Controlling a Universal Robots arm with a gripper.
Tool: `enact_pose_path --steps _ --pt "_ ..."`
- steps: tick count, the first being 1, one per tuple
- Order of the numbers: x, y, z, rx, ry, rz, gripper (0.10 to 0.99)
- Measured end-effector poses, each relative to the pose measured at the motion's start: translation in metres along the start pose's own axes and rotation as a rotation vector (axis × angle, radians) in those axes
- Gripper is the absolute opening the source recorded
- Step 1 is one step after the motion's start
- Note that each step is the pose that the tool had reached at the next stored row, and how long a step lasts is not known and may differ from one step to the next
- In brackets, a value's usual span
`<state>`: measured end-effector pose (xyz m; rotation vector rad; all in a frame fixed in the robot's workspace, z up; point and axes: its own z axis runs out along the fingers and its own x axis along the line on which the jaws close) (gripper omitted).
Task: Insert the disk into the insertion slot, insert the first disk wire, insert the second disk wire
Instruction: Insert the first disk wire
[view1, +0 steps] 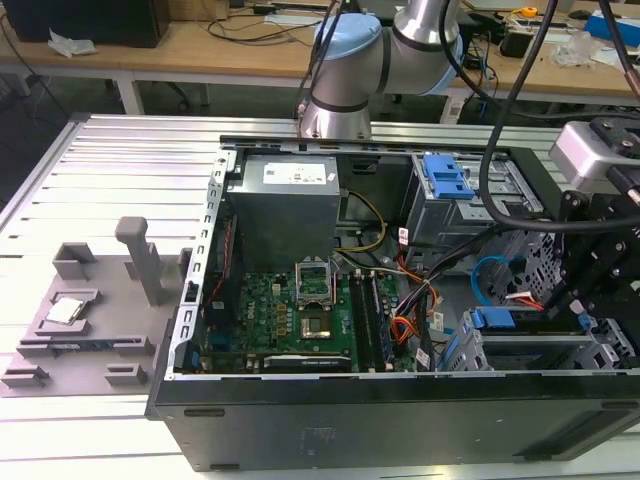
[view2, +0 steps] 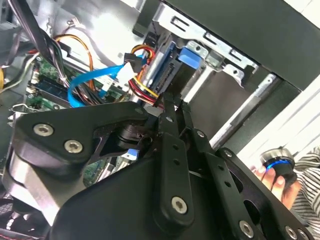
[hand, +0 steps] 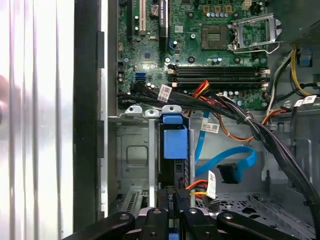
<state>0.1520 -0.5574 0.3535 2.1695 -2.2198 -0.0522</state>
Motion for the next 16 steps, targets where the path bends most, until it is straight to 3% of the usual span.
enact_pose_path --steps 2,5,10,16 --pt "-0.0013 -0.0013 0.0012 -0.001 -0.0145 -0.001 0.180" --pt "-0.0032 -0.0038 0.0034 -0.004 -0.0261 -0.001 0.180" --pt "-0.0059 -0.0104 0.0079 -0.010 -0.0340 -0.002 0.180" --pt "-0.0060 -0.0115 0.0123 -0.013 -0.0392 -0.002 0.180"
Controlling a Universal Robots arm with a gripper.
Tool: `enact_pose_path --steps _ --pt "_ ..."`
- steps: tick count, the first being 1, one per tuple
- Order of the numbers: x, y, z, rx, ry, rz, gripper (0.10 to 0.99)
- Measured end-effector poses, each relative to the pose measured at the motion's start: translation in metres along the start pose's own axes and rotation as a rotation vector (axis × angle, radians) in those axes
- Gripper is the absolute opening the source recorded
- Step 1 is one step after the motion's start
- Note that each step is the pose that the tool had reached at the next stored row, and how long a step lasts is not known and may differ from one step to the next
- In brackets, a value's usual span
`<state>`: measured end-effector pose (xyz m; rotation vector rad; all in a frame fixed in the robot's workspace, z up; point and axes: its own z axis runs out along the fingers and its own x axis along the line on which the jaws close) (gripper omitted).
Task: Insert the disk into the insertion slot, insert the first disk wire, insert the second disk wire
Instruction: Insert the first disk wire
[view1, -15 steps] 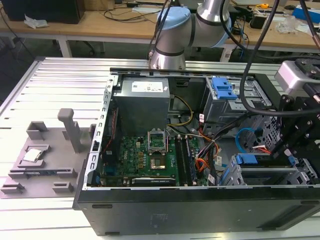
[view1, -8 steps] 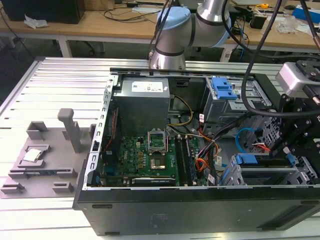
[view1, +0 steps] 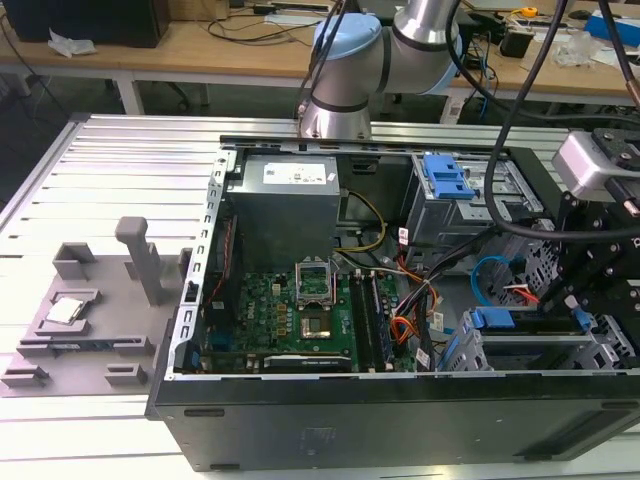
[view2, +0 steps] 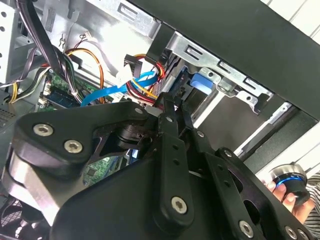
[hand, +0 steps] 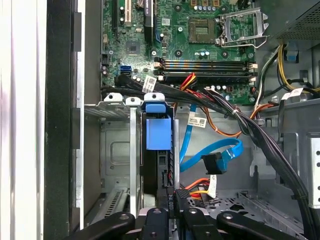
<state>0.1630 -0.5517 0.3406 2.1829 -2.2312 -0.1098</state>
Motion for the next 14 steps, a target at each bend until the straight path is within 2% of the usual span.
enact_pose_path --steps 14 --pt "0.0012 -0.0056 0.0046 -0.005 -0.0018 0.000 0.180"
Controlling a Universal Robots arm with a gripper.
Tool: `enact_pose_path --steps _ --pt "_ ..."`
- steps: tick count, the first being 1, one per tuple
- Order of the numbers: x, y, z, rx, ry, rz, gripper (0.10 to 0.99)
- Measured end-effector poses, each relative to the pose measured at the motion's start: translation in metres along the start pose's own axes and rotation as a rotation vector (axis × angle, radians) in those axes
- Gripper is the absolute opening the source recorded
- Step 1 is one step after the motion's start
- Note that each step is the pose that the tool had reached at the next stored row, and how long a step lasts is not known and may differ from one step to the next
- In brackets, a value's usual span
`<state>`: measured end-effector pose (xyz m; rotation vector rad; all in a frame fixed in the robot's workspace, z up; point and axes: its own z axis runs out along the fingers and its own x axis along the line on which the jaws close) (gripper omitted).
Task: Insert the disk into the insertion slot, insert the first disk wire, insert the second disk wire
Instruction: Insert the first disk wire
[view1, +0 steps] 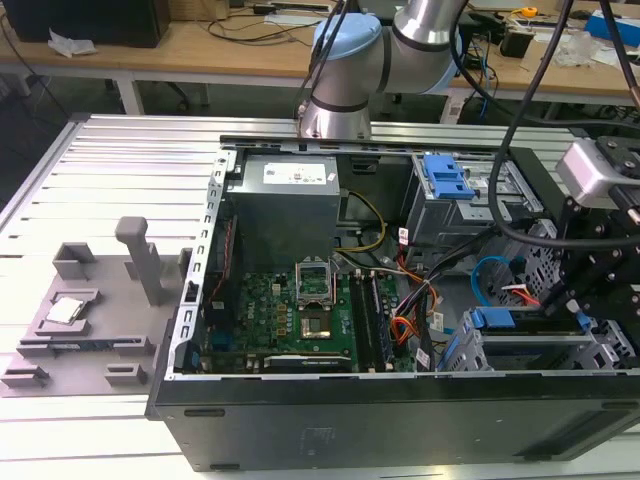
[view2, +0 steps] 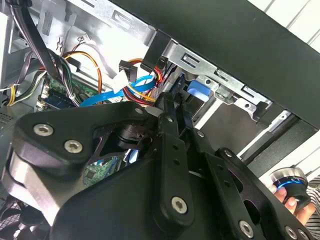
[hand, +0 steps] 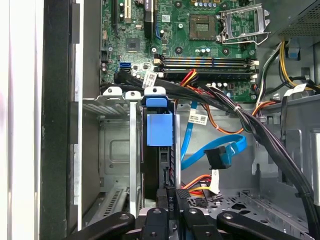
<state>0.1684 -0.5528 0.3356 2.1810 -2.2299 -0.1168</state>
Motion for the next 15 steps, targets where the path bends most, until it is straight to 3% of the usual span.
enact_pose_path --steps 10,11,13,15 --pt "0.0010 -0.0014 0.0025 -0.001 -0.0006 0.000 0.192" --pt "0.0009 -0.0013 0.0021 -0.001 0.0000 0.000 0.255" --pt "0.0007 -0.0009 -0.0037 -0.001 0.0001 0.000 0.255" --pt "0.0002 0.0000 -0.0163 -0.001 0.0004 0.000 0.255"
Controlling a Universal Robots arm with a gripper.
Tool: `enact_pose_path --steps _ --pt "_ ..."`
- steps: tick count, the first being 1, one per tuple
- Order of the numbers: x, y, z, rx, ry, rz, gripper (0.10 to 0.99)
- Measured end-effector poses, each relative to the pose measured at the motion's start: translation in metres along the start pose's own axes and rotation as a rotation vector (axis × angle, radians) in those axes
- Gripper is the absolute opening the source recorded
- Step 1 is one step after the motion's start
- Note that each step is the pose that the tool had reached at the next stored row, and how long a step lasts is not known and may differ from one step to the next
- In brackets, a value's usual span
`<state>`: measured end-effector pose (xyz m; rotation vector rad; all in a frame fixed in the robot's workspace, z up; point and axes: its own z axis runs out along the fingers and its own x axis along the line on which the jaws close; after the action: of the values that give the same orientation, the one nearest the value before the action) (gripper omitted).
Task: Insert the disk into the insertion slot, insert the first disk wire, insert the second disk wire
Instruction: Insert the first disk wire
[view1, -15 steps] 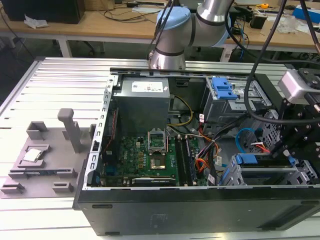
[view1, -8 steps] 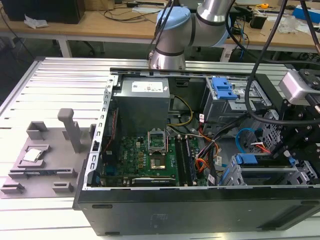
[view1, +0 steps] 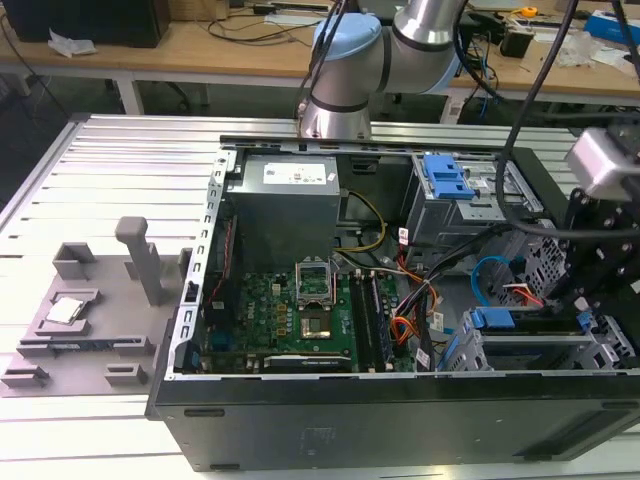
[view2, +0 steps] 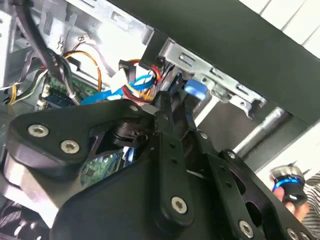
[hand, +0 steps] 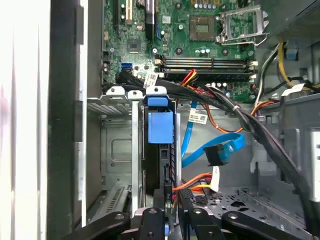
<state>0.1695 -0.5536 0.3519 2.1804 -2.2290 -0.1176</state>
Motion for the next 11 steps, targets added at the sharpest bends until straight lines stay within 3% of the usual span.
enact_pose_path --steps 4,5,7,11 --pt "-0.0021 0.0014 -0.0187 0.000 -0.0001 0.000 0.239" --pt "-0.0030 0.0019 -0.0254 0.000 0.0000 0.000 0.110" --pt "-0.0036 0.0027 -0.0366 0.001 0.0000 0.000 0.106" --pt "-0.0037 0.0028 -0.0372 0.001 0.0002 0.000 0.106"
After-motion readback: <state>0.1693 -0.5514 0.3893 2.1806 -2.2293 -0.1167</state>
